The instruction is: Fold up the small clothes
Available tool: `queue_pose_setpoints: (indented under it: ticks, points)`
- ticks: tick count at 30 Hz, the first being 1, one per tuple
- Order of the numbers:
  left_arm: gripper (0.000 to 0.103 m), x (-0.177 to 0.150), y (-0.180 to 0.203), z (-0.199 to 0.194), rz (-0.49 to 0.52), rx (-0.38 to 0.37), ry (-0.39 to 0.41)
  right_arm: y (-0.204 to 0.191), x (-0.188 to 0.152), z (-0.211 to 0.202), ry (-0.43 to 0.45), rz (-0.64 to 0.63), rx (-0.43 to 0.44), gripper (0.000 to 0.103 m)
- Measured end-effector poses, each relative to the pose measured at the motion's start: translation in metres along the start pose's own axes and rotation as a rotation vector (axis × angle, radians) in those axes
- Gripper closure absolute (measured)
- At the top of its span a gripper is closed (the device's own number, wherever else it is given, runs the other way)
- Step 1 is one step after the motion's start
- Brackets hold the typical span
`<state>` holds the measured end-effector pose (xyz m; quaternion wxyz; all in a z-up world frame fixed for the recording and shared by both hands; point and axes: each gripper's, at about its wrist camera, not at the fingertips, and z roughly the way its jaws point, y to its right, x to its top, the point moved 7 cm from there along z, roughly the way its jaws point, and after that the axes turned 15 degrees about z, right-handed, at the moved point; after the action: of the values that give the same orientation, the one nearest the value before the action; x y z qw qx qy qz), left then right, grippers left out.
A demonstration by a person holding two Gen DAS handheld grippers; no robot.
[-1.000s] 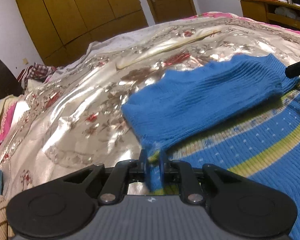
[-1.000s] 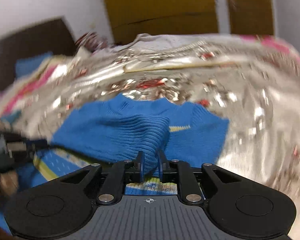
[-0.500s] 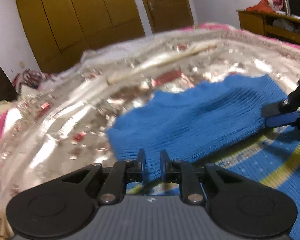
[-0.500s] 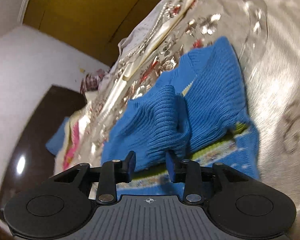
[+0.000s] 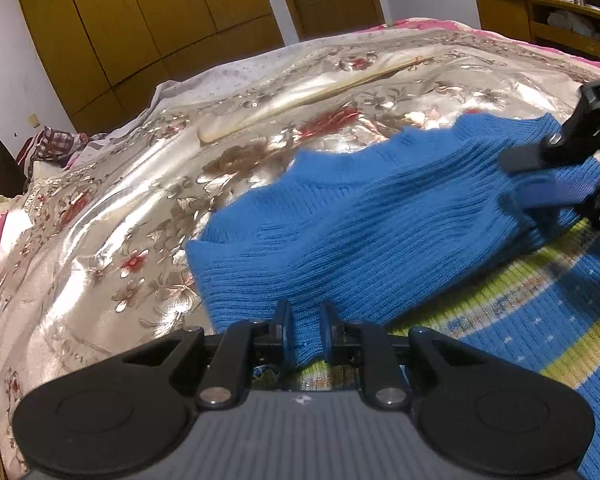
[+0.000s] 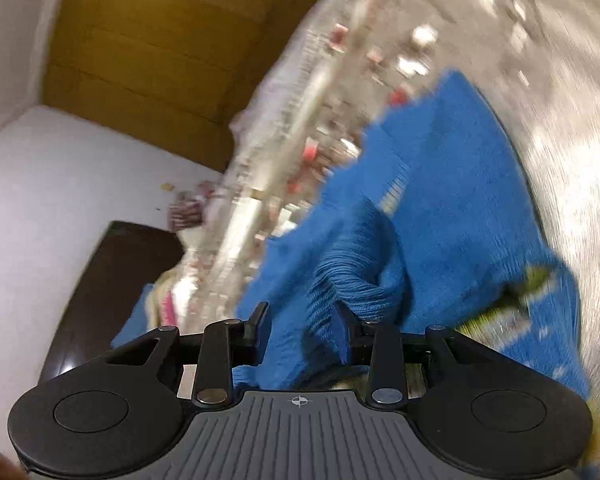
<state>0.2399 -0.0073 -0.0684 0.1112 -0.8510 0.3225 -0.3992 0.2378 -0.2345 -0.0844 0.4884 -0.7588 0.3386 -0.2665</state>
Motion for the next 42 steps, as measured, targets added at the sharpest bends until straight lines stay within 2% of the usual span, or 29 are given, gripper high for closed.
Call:
queue_pose_setpoints:
  ticks: [2, 4, 8, 13, 14, 15, 19, 23, 28, 32, 38, 42]
  points:
    - [0.079, 0.0, 0.0, 0.0, 0.001, 0.0, 0.001, 0.003, -0.004, 0.007, -0.004, 0.038, -0.01, 0.069]
    - [0.079, 0.001, 0.0, 0.0, 0.003, 0.001, 0.002, 0.001, -0.002, 0.01, 0.034, 0.04, -0.021, 0.069]
    - [0.078, 0.0, 0.0, -0.002, -0.003, -0.002, 0.006, -0.006, 0.007, 0.004, 0.176, 0.016, -0.059, 0.072]
    - [0.078, -0.005, -0.001, -0.002, -0.012, 0.002, 0.013, -0.033, 0.004, -0.027, 0.419, -0.279, -0.115, 0.069]
    - [0.078, -0.005, -0.001, -0.002, -0.015, 0.002, 0.014, -0.035, 0.004, -0.032, 0.444, -0.312, -0.121, 0.069]
    - [0.078, -0.006, -0.002, -0.002, -0.018, 0.002, 0.014, -0.034, 0.004, -0.033, 0.428, -0.305, -0.116, 0.069]
    - [0.078, -0.006, -0.003, -0.002, -0.021, 0.001, 0.011, -0.009, 0.0, -0.038, 0.318, -0.132, -0.098, 0.069]
    - [0.078, -0.005, -0.001, -0.001, -0.019, 0.007, 0.008, -0.008, -0.009, -0.032, 0.234, -0.079, -0.063, 0.069]
    - [0.078, -0.005, -0.001, -0.001, -0.018, 0.008, 0.007, -0.002, -0.033, -0.019, 0.131, -0.01, -0.066, 0.069]
    - [0.078, -0.005, 0.0, -0.002, -0.016, 0.011, 0.006, -0.003, -0.034, -0.003, 0.157, -0.078, -0.113, 0.069]
    - [0.078, -0.005, 0.0, -0.002, -0.014, 0.009, 0.009, -0.008, -0.022, -0.003, 0.252, -0.126, -0.113, 0.069]
    - [0.078, -0.007, -0.001, -0.001, -0.018, 0.005, 0.011, -0.001, -0.012, -0.016, 0.313, -0.09, -0.119, 0.069]
